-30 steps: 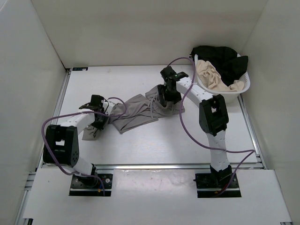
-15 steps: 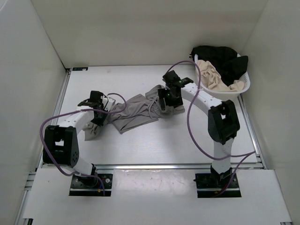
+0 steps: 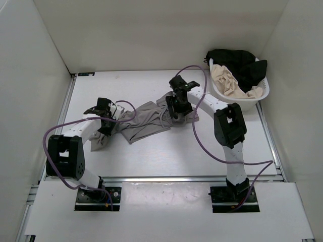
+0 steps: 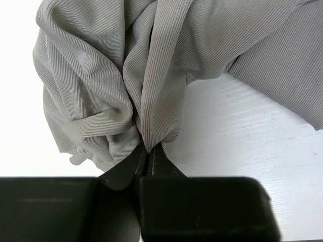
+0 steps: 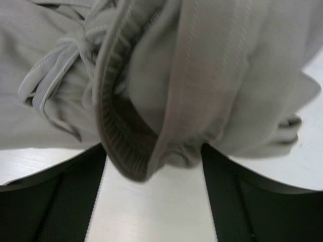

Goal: Fold and stack the trousers
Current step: Flatten the trousers out

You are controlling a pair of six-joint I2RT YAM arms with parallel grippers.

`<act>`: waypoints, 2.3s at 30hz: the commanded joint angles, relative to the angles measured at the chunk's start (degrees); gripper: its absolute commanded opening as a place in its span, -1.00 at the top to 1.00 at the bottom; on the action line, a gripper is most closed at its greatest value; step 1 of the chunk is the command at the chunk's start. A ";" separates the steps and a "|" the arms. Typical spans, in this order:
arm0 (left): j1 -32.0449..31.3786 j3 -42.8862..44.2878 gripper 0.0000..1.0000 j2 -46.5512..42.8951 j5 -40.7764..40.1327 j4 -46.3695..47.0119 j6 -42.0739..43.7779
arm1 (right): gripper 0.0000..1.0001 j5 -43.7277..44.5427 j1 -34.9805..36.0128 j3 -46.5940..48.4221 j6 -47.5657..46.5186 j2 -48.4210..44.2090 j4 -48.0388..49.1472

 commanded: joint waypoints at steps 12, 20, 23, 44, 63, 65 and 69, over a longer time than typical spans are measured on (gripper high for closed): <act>5.98 6.34 0.72 -1.83 -3.90 -0.43 1.09 | 0.99 -6.14 0.40 14.76 -0.37 1.88 -8.11; 18.30 25.41 0.72 3.08 -3.90 -2.79 5.65 | 0.99 -20.93 -2.13 30.43 11.49 -14.50 2.76; 19.71 31.65 0.72 5.89 -3.90 -3.50 6.19 | 0.99 -18.54 -8.18 19.54 13.69 -23.56 4.36; 22.34 36.40 0.72 11.34 -3.73 -6.66 9.89 | 0.99 -19.67 -32.73 -24.52 13.52 -46.11 -1.97; -3.65 25.39 -1.00 2.06 18.79 -22.13 17.00 | 0.99 -17.39 -33.26 -23.11 12.37 -44.61 -1.97; -10.40 13.90 -1.00 1.42 15.27 -21.44 14.38 | 0.99 -16.87 -33.26 -24.52 12.37 -44.61 -1.36; -14.57 7.15 -1.00 4.76 7.02 -13.89 5.32 | 0.99 -16.86 -33.26 -27.15 12.37 -44.61 -0.04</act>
